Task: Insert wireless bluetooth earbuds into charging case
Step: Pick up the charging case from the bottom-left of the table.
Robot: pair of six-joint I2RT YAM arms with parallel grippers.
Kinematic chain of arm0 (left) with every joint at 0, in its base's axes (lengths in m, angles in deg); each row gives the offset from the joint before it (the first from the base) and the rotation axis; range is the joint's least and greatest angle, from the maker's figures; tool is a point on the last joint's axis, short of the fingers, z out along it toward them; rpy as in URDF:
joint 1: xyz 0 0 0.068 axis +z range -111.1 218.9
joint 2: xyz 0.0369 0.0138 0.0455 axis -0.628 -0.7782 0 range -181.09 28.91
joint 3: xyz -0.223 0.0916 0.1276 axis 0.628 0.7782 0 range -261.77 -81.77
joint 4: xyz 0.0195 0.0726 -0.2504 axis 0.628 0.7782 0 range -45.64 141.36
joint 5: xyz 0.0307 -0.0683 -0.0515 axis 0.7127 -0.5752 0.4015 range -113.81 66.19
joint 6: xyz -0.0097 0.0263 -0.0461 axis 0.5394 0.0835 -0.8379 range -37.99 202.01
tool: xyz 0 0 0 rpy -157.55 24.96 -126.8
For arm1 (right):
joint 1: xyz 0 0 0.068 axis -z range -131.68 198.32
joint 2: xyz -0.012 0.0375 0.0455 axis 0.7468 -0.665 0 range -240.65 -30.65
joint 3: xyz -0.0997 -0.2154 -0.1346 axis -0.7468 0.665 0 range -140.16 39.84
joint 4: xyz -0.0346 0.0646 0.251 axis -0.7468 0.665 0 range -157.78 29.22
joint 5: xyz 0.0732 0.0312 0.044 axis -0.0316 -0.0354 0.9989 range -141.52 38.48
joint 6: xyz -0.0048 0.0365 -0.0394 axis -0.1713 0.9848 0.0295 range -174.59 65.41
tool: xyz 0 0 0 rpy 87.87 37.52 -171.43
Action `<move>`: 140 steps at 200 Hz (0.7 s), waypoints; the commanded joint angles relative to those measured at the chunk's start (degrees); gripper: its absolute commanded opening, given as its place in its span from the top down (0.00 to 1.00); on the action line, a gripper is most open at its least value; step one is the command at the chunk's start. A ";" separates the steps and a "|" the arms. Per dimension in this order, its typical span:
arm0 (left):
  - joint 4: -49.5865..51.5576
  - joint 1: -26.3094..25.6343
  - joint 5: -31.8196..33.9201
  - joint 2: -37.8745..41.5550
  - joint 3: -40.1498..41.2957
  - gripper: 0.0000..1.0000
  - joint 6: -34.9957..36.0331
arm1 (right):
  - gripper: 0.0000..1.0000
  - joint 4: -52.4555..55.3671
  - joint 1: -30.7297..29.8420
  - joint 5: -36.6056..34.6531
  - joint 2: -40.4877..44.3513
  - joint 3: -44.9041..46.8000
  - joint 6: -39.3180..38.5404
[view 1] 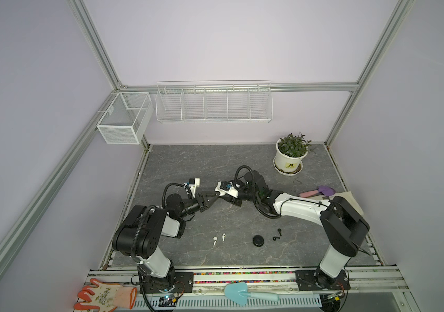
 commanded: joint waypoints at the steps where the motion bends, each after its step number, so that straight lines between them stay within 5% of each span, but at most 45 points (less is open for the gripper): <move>1: -2.74 -0.23 -1.00 1.29 -1.41 0.71 -1.03 | 0.58 0.67 -0.49 1.71 1.13 -1.08 -1.50; 67: -2.75 -0.45 -0.82 1.80 -1.68 0.92 -0.60 | 0.54 1.17 -0.79 2.06 0.95 -1.80 -1.56; 117: -1.22 -1.98 2.77 5.21 -0.52 1.00 7.34 | 0.15 5.27 -0.84 0.37 6.33 -0.28 -0.69; 140: 4.80 -5.05 6.10 8.21 -0.95 1.00 18.14 | 0.12 13.23 -0.44 1.39 12.93 1.26 -0.42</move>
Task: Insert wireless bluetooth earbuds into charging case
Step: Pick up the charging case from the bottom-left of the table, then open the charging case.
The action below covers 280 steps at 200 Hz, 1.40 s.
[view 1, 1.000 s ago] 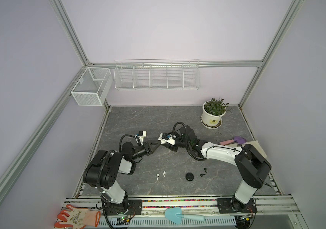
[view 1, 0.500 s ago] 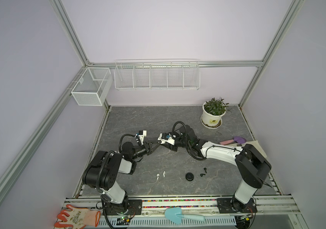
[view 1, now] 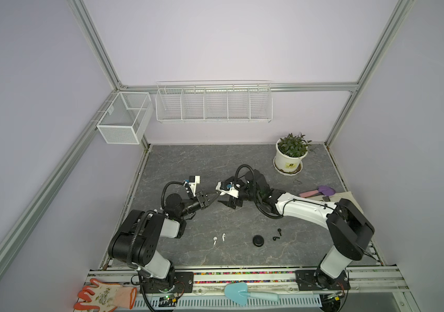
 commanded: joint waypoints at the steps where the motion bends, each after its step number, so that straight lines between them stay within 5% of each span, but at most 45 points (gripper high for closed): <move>1: 3.69 -2.68 3.67 3.00 -0.85 1.00 11.74 | 0.12 7.40 0.09 1.48 8.22 1.78 -0.21; 40: -0.60 -5.21 10.59 4.03 3.05 1.00 27.43 | 0.13 18.58 1.28 1.06 16.69 3.24 -1.30; 94: -4.41 -6.12 7.81 0.84 1.60 1.00 33.22 | 0.18 20.68 1.98 -1.46 13.67 -1.76 -8.37; 280: -4.43 -6.19 6.90 1.85 1.69 1.00 30.76 | 0.29 14.92 2.45 -11.57 4.67 -8.61 -11.98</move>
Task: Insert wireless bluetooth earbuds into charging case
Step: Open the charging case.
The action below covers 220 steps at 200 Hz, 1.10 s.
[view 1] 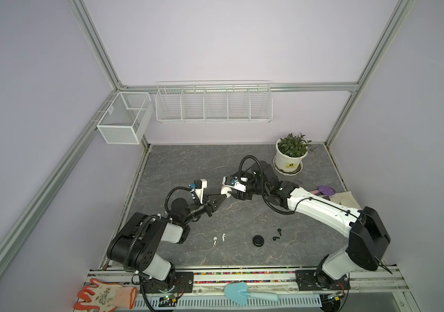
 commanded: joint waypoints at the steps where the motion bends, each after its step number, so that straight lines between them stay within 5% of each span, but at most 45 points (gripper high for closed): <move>1: -3.08 -0.25 -1.51 1.16 -0.95 1.00 -0.23 | 0.29 -2.21 0.51 -3.27 -0.35 -1.60 -1.42; 110: -3.15 -0.26 -1.54 3.21 -0.99 1.00 -1.63 | 0.23 1.37 1.31 -4.70 -1.11 -6.25 3.89; 137: -3.10 -0.24 -0.95 4.26 -1.73 1.00 -3.42 | 0.23 3.29 7.79 12.96 4.22 -7.16 28.99; 168: -3.14 -0.31 0.76 5.73 -3.51 1.00 -6.06 | 0.32 -10.22 13.84 36.50 6.25 -0.55 61.22; 220: -3.15 -0.37 5.68 7.68 -7.18 1.00 -10.69 | 0.41 -48.14 13.85 41.17 1.46 11.88 85.03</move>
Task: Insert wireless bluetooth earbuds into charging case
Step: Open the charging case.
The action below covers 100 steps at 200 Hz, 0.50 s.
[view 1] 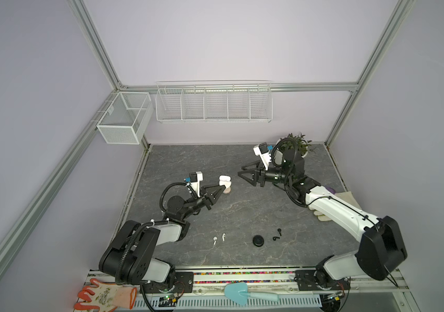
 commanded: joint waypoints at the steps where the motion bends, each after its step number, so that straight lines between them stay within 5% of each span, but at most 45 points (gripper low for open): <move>1: -2.62 -0.37 2.63 1.27 -2.90 1.00 -3.44 | 0.41 -24.28 -0.14 6.16 -4.08 3.88 18.98; 48: -2.61 -1.31 3.98 1.75 -6.07 1.00 -6.59 | 0.49 -60.29 -0.30 4.44 -16.24 4.78 35.47; 100: -2.62 -1.42 5.75 1.56 -6.13 1.00 -7.43 | 0.44 -60.57 -0.85 4.11 -15.42 6.45 31.37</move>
